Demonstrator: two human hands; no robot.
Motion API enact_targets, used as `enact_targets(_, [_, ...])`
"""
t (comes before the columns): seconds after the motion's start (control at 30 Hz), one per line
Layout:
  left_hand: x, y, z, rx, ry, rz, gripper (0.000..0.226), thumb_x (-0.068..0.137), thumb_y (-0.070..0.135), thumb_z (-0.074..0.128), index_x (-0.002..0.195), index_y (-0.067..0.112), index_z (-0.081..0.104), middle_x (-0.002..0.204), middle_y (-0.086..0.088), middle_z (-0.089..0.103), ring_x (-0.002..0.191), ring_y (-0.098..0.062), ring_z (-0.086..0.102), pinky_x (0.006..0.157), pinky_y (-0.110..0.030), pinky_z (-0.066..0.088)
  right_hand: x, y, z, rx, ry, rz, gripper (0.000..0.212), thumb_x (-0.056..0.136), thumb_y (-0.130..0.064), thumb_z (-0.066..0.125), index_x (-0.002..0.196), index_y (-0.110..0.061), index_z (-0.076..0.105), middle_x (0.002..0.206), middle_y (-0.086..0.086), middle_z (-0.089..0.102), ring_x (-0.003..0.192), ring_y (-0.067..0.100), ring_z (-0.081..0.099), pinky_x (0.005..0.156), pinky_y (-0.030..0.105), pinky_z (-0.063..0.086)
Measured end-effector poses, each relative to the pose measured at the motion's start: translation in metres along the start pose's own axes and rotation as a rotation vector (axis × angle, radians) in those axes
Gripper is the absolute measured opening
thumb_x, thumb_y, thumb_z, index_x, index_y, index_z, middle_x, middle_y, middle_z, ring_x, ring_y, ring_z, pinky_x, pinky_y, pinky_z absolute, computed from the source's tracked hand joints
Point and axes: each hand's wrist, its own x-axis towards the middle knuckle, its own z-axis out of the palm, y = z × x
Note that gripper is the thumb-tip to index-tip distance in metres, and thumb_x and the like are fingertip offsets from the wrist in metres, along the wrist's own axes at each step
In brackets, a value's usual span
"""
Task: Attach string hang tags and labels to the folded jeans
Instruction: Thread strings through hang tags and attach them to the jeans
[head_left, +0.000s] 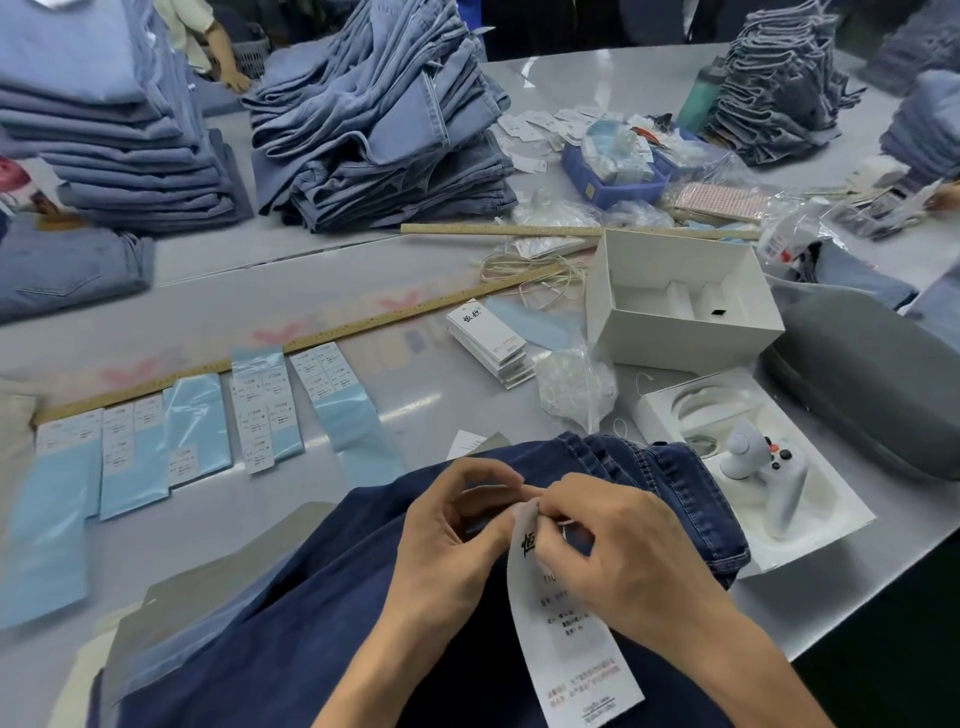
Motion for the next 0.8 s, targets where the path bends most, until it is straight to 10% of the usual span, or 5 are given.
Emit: enact_targets(0.8, [-0.004, -0.003, -0.002, -0.273, -0.074, -0.065, 0.016, 0.101, 0.019, 0.059, 0.117, 0.015, 0.059, 0.116, -0.020, 0.073, 0.104, -0.041, 0.072, 0.080, -0.040, 0.061, 0.001, 0.014, 0.004, 0.292, -0.051, 0.153, 0.029, 0.076, -0.042, 0.048, 0.061, -0.018, 0.051, 0.051, -0.010, 0.050, 0.049, 0.009, 0.044, 0.049, 0.028, 0.036])
